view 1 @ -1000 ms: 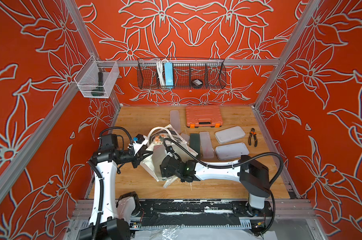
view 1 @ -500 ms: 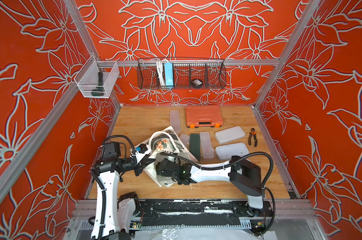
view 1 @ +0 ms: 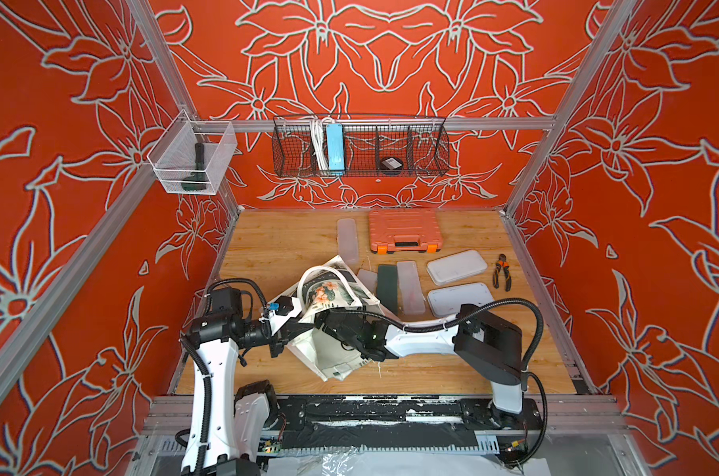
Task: Take out the pencil case from the canvas bag
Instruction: Pick up the pencil case from the canvas bag.
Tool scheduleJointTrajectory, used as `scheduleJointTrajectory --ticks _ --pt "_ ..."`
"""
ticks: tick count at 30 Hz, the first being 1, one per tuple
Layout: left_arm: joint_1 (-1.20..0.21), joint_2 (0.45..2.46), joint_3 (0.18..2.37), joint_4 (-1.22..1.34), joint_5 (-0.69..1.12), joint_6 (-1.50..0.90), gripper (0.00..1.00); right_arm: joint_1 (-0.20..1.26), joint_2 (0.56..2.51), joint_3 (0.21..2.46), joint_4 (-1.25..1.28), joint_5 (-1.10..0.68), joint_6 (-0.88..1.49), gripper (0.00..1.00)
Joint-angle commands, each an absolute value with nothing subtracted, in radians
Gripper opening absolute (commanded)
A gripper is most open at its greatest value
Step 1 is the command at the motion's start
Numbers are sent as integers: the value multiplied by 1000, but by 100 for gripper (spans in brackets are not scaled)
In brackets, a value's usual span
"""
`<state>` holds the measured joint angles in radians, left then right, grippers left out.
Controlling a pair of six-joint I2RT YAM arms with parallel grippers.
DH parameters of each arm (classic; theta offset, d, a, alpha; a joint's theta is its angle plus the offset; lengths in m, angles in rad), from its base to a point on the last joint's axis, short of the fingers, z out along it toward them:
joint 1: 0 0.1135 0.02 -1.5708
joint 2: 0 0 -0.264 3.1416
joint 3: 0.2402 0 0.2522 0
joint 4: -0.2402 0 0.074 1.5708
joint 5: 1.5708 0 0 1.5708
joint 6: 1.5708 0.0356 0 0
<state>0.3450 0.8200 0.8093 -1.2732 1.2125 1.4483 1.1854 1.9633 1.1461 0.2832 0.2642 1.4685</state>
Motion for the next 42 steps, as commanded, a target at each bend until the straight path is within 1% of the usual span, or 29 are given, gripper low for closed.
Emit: scheduleJointTrajectory --ticks 1,8,12,14,16,18,21,25,27,28,30,37,42 --pt "333 796 834 -1378 1320 1527 0 1161 2025 1112 360 202 1564 89" --pt "333 776 836 -1365 1346 1486 0 1160 2077 1111 383 169 1642 85" --pt "333 772 848 -1362 1385 1436 0 1157 2098 1098 446 209 1650 83" --pt "332 763 850 -1357 1396 1416 0 1155 2104 1080 498 244 1643 79" --pt "333 747 847 -1333 1397 1376 0 1148 2111 1063 574 264 1618 73" --pt "333 723 834 -1288 1394 1320 0 1139 2115 1051 631 272 1593 64" --pt "333 682 804 -1210 1396 1232 0 1134 2107 1037 666 279 1552 52" --pt "334 630 772 -1115 1390 1131 0 1134 2068 1043 622 270 1481 38" --pt "334 629 771 -1089 1380 1087 0 1135 2037 1048 582 260 1437 35" --pt "334 630 773 -1065 1373 1042 0 1135 2024 1048 566 257 1417 33" --pt "334 636 780 -1013 1355 930 0 1137 1989 1048 521 253 1374 24" --pt "334 662 780 -950 1301 763 0 1140 1895 1082 361 219 1202 24" --pt "334 673 776 -895 1278 657 0 1141 1820 1083 277 233 1093 24"
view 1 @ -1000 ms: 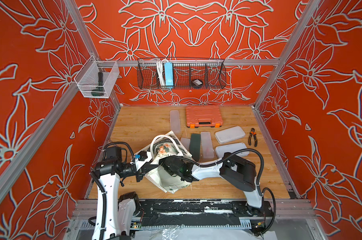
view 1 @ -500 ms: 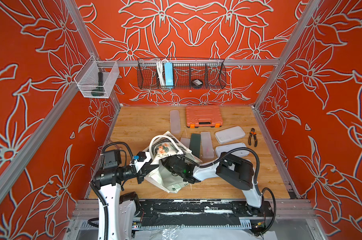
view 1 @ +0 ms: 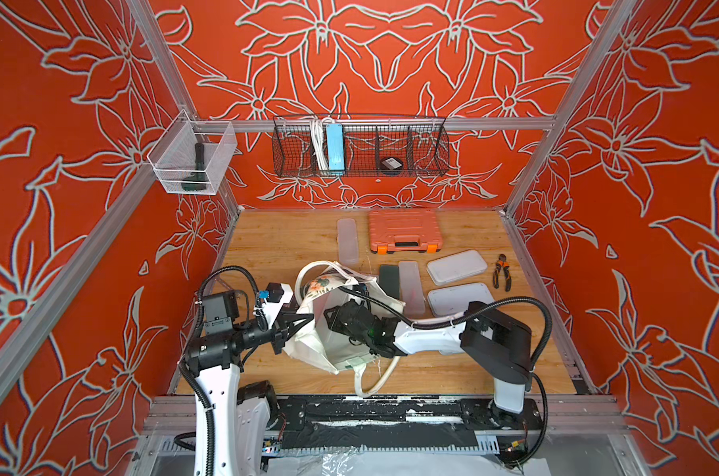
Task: Take out the pencil case from the canvas bag
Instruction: Pick up the pencil case from the canvas bag.
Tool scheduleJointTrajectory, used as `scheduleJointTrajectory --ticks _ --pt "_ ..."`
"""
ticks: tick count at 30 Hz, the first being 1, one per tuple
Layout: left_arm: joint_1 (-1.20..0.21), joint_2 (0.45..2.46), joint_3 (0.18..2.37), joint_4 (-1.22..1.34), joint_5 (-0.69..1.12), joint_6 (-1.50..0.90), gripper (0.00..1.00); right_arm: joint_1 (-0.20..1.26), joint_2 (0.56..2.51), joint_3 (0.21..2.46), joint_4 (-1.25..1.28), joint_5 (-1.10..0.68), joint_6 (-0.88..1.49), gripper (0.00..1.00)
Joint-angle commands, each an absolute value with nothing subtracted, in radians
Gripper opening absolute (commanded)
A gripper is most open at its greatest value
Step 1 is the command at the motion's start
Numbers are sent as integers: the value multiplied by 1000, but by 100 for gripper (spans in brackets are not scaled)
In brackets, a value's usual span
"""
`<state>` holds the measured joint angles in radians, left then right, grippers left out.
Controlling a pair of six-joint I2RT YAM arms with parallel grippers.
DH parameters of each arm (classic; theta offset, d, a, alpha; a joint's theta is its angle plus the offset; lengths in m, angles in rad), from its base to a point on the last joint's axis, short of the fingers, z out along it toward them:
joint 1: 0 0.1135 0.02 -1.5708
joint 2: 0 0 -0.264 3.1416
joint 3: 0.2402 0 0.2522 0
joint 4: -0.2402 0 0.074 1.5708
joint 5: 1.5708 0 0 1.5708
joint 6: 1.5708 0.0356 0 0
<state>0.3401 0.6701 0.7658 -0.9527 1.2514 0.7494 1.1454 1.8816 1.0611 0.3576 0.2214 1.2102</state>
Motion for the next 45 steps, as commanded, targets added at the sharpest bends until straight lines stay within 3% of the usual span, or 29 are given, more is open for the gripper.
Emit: scheduleJointTrajectory --ticks 1,26,45 --pt "334 673 776 -889 1277 651 0 1140 1809 1081 266 238 1077 24" --pt "430 677 755 -813 1285 499 0 1137 1637 1071 179 145 760 25" --pt "443 647 736 -771 1283 446 0 1134 1456 955 291 88 784 25"
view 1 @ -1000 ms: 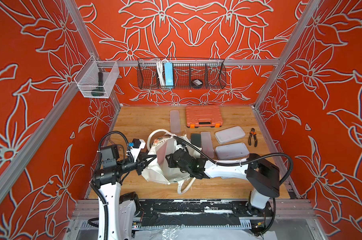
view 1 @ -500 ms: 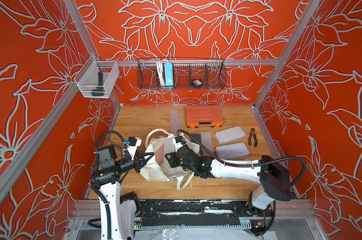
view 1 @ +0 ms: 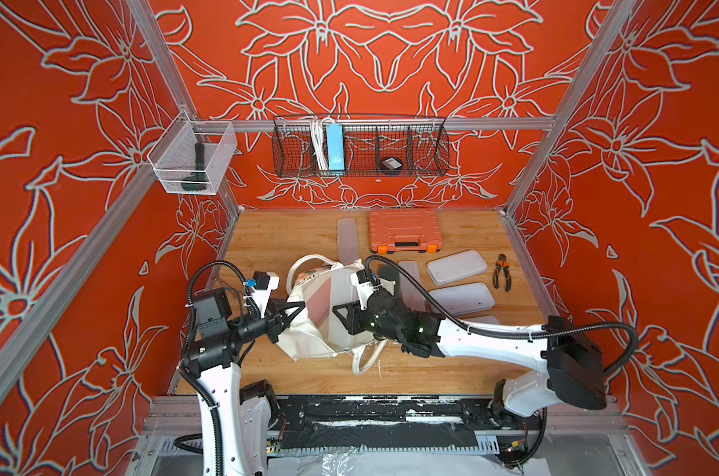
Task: Take out the pencil case from the canvas bag
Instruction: Pick up the pencil case from the canvas bag.
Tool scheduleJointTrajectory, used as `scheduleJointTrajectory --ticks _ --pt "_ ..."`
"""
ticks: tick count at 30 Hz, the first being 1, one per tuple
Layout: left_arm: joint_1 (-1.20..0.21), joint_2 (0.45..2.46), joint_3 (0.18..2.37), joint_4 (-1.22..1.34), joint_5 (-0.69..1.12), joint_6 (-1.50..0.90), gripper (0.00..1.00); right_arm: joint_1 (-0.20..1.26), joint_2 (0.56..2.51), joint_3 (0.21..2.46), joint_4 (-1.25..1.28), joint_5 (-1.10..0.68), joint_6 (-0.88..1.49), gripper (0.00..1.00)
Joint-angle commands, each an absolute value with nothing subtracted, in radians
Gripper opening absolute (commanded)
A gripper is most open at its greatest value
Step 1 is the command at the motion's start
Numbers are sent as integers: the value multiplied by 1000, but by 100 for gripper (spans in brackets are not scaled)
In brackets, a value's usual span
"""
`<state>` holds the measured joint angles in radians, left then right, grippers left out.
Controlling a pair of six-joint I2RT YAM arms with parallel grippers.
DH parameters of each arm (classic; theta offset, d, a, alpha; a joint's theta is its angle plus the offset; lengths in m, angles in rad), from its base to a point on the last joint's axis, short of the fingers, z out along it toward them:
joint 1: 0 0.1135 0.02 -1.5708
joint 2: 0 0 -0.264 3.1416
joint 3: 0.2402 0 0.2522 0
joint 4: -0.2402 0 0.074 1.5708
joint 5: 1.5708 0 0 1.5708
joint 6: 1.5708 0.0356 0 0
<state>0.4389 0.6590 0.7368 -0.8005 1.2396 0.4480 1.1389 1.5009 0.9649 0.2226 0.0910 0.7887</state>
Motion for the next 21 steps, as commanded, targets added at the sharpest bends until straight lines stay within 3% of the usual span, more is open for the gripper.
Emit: scheduleJointTrajectory --ticks 1,21 --pt "443 647 735 -770 1282 444 0 1134 1447 951 293 85 782 25" --pt "444 646 739 -780 1282 449 0 1102 1277 875 314 158 796 26"
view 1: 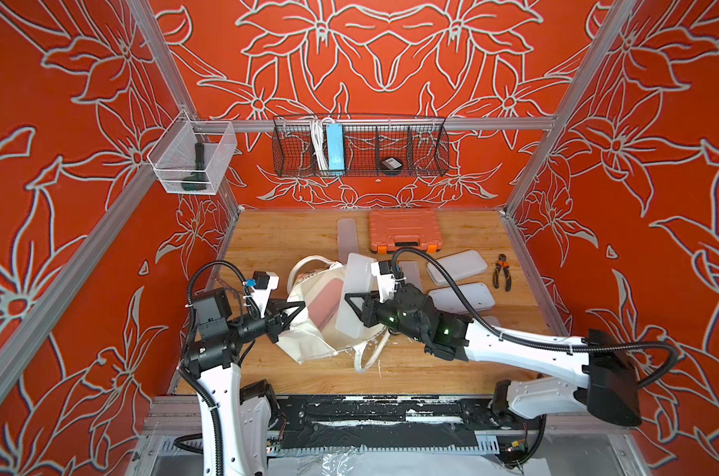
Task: Take out the pencil case from the canvas bag
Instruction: Pick up the pencil case from the canvas bag, then place the pencil case at the center of the board.
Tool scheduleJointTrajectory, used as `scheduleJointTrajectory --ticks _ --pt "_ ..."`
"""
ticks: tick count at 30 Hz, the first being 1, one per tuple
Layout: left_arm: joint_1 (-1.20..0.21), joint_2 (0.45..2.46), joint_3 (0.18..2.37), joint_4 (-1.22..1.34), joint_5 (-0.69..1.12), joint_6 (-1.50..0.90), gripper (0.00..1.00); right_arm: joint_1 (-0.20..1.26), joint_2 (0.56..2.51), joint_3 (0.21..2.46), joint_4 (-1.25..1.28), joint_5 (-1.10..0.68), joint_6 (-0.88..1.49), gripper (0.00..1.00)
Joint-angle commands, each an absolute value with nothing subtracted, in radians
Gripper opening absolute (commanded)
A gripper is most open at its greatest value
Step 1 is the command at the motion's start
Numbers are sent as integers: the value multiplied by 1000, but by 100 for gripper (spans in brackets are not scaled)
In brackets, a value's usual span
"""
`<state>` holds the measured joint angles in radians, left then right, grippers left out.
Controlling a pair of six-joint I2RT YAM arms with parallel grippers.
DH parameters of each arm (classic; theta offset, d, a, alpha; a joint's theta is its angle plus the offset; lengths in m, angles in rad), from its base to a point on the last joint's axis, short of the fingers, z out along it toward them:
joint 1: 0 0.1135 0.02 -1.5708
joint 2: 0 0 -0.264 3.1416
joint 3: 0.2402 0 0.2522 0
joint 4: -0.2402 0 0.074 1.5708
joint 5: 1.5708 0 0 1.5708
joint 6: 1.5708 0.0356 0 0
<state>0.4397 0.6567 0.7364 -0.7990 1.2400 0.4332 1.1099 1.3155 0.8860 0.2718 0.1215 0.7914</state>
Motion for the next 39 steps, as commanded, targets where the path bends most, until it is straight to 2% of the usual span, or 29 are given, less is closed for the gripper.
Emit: scheduleJointTrajectory --ticks 1,26,39 --pt "445 647 741 -780 1282 447 0 1098 1269 873 308 161 798 26" --pt "445 658 753 -801 1290 457 0 932 1028 730 239 213 921 26" --pt "445 655 752 -805 1296 464 0 902 877 645 114 342 997 25"
